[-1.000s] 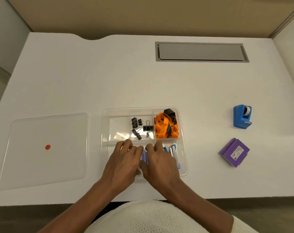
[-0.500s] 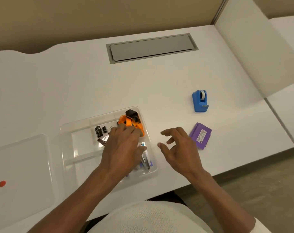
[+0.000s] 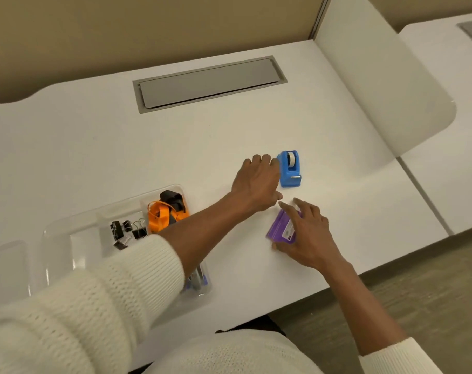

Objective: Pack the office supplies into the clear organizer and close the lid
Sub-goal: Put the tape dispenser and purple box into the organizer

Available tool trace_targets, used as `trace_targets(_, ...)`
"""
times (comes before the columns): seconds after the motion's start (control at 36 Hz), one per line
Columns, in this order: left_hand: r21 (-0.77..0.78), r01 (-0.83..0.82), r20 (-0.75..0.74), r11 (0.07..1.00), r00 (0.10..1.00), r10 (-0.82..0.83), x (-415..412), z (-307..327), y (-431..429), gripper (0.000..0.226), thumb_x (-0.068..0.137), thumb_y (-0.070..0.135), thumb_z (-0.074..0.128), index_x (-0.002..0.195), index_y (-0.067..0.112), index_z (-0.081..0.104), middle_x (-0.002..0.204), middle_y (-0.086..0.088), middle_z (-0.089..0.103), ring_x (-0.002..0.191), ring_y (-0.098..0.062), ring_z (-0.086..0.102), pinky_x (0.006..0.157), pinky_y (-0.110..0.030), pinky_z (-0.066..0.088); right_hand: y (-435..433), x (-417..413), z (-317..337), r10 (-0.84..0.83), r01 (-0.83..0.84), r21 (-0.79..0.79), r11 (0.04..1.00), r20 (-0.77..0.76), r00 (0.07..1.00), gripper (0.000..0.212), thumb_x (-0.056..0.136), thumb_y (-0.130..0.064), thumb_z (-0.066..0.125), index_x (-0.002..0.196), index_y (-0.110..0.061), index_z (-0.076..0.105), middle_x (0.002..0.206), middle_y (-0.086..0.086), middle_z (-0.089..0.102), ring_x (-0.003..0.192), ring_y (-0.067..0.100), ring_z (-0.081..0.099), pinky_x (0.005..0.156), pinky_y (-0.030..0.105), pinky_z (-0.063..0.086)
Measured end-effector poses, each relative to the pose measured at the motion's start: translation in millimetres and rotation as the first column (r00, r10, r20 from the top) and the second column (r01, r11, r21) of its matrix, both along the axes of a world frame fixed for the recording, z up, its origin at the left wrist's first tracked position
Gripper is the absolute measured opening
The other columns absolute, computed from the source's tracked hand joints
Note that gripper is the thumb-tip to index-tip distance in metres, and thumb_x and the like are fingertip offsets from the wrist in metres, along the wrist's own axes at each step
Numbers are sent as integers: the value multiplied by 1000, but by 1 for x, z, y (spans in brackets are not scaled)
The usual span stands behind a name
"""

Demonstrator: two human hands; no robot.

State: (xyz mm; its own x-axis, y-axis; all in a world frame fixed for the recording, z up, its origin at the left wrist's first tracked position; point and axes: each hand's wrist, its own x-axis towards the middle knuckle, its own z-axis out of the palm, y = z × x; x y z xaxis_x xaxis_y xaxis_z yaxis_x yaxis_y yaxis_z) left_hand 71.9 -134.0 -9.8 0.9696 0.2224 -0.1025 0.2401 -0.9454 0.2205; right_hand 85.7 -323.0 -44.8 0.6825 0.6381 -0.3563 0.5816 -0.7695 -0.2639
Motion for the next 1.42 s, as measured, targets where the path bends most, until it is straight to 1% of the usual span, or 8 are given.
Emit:
trace_targets(0.31,-230,23,-18,973,999,-28,51,-37,-2,114,68,51,90,151,7,26,144,-10,41,128,-29,48,99,-41,49,-5,9,-5,158,-159,16,987,74,985,99,67,-51,86,149,-35,31,146,0,36,134,22,37,97,34,49)
trace_targets(0.56,-321,21,31,947,999,-12,61,-43,6,100,74,41,85,151,8,30,152,-6,37,128,-27,46,97,-40,48,-1,5,-1,213,-214,0,977,71,974,93,68,-55,81,147,-37,35,147,-3,33,135,21,33,98,32,49)
trace_targets(0.69,-342,16,40,940,999,-2,66,-38,9,81,72,29,87,137,9,44,136,-5,48,117,-24,48,86,-38,52,2,7,-1,208,-208,6,978,50,977,94,65,-54,84,145,-38,37,146,-4,35,133,22,36,95,31,51)
trace_targets(0.86,-405,-4,120,914,991,57,48,-20,20,75,71,25,87,133,10,47,132,-4,49,115,-21,47,89,-38,52,4,10,-2,172,-174,43,984,45,984,94,61,-58,85,141,-40,39,141,-6,35,128,18,38,90,28,52)
trace_targets(1.08,-472,-50,266,880,944,196,-41,18,58,82,69,30,89,138,13,47,132,-2,52,115,-17,50,94,-32,49,31,0,18,109,-113,122,986,45,993,89,62,-51,89,138,-37,46,134,-1,42,124,20,42,80,36,58)
trace_targets(1.19,-482,-129,283,867,914,293,-110,41,84,84,69,37,90,139,17,47,133,2,53,116,-11,51,96,-26,46,58,-8,40,122,-139,226,964,87,989,87,60,-46,92,136,-36,50,130,-2,44,122,21,44,71,31,50)
trace_targets(1.31,-480,-257,240,839,881,407,-202,58,111,86,66,36,91,138,25,47,133,8,53,116,-9,53,94,-19,47,99,-28,61,208,-218,349,912,65,976,83,61,-46,91,134,-40,50,128,-6,46,120,17,46,71,31,51)
trace_targets(1.42,-459,-392,187,797,835,518,-295,61,123,85,64,36,93,136,29,48,132,12,55,116,-6,54,99,-27,50,146,-60,71,338,-310,418,854,8,941,81,62,-51,89,133,-41,50,127,-7,48,118,13,47,74,26,53)
